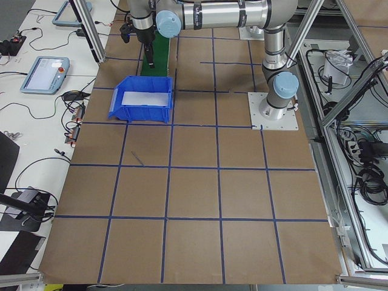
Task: Transport two buttons from left to right
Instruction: 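Lower the right gripper and grasp the red button, then lift the red button and carry it over the far blue bin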
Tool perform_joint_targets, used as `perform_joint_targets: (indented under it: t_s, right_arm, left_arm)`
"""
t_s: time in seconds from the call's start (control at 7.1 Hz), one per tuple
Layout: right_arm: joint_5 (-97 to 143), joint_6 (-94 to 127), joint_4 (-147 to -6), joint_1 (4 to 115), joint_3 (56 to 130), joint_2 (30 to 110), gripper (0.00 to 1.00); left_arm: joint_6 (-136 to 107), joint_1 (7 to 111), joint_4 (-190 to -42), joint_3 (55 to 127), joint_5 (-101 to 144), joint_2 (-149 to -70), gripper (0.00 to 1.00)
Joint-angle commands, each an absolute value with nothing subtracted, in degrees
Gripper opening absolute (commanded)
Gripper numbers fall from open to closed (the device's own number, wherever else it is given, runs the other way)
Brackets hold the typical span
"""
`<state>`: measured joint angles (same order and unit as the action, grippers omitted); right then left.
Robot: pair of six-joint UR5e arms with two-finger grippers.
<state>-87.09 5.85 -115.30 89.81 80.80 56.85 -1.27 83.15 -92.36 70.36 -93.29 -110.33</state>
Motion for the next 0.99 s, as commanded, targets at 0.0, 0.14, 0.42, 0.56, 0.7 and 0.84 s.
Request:
perform_joint_targets:
  t_s: [0.0,0.14,0.42,0.56,0.7,0.84]
  right_arm:
    - [-86.66,2.38,-115.05,88.43,80.69,56.95,0.14]
    - [-86.4,0.89,-114.53,87.55,79.81,57.04,0.08]
    - [-86.4,-11.61,-107.12,80.99,74.04,57.3,0.08]
    - [-86.92,-18.74,-102.18,77.21,70.78,57.74,0.08]
    - [-87.1,-25.51,-98.74,73.43,68.84,58.53,0.08]
    - [-87.19,-31.75,-97.92,69.39,68.21,59.23,0.07]
  left_arm:
    - [-1.58,83.06,-92.64,70.57,-93.25,-110.3,1.0]
    - [-1.58,83.06,-92.64,70.84,-93.16,-110.3,1.0]
    - [-0.1,83.06,-91.76,70.66,-93.07,-110.65,1.0]
    - [0.87,82.97,-91.76,70.66,-93.42,-110.74,1.0]
    - [0.88,82.88,-91.84,70.66,-93.51,-110.74,1.0]
    - [0.62,82.79,-91.76,70.58,-93.52,-110.74,1.0]
